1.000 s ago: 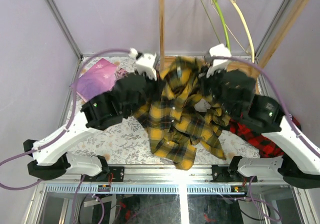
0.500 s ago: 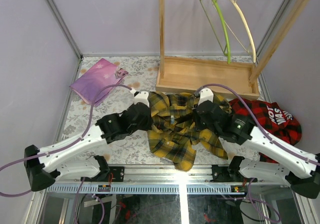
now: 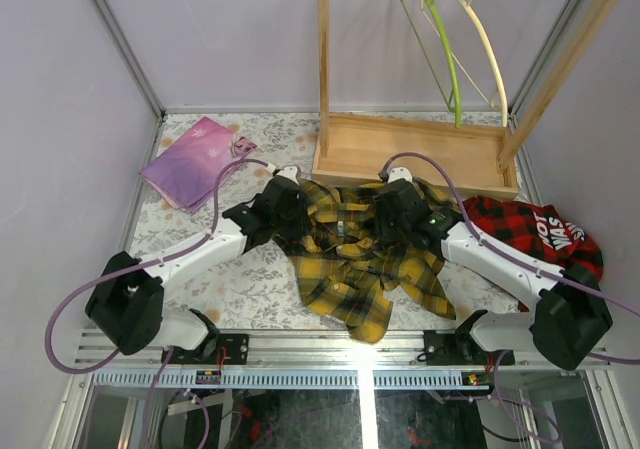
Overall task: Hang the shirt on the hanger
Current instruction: Adjust the shirt at the center of the board, then pick up the hanger from the clothesline.
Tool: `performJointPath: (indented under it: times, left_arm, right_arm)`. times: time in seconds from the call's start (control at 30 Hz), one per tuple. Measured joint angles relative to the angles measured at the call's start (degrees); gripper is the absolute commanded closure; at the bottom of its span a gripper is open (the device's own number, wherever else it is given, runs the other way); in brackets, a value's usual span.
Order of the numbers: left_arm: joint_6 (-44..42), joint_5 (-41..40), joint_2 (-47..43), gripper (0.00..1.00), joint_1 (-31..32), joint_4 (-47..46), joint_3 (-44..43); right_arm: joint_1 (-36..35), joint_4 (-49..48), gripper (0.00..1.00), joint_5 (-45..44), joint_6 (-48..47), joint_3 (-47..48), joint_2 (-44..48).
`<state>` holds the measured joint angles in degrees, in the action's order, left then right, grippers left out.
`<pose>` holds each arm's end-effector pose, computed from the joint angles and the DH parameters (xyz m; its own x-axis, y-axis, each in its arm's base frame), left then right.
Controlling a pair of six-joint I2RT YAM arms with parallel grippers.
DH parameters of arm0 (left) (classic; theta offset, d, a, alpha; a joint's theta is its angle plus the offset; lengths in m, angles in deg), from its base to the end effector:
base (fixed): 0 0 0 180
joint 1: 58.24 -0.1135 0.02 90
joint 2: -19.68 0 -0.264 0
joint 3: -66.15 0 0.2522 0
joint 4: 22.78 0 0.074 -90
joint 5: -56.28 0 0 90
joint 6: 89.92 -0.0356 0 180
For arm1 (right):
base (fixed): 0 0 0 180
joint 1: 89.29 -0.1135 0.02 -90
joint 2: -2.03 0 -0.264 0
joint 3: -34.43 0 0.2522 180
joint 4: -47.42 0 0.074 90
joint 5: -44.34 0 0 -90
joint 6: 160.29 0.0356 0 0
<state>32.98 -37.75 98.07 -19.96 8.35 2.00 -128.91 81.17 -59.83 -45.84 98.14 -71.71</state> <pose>0.2278 -0.1766 0.2321 -0.7837 -0.0718 -0.6170 0.1829 0.9226 -0.3396 0.2157 0.1672 0.2479 -0.6847 -0.0459 -0.7274 -0.2183 0.9651 0.1447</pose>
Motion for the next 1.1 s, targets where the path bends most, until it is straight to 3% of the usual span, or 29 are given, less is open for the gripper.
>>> performJointPath:
  times: [0.1, 0.33, 0.47, 0.6, 0.83, 1.1]
  left_arm:
    - [-1.6, 2.8, -0.2, 0.30, -0.2, -0.2, -0.1]
    - [-4.2, 3.0, -9.5, 0.00, -0.1, 1.9, -4.9]
    - [-5.7, 0.7, -13.6, 0.00, -0.2, 5.6, -8.3]
    - [-6.9, -2.5, -13.5, 0.00, -0.4, 11.9, -11.0]
    - [-6.8, -5.3, -8.9, 0.00, -0.5, 21.4, -13.7]
    - [-3.8, -10.5, -9.4, 0.00, -0.5, 25.9, -14.4]
  right_arm:
    - [0.0, -0.2, 0.26, 1.8, -0.5, 0.0, 1.8]
    - [0.0, 1.0, 0.12, 3.1, -0.7, 0.0, 17.1]
    - [0.0, 3.8, 0.01, 2.0, 0.4, -0.6, 23.7]
    - [0.0, 8.0, 0.01, 1.3, 1.4, -2.6, 27.5]
    - [0.0, 13.1, 0.01, 1.1, 1.2, -2.1, 26.4]
    - [0.0, 18.6, 0.01, -0.2, -4.8, 17.9, 23.2]
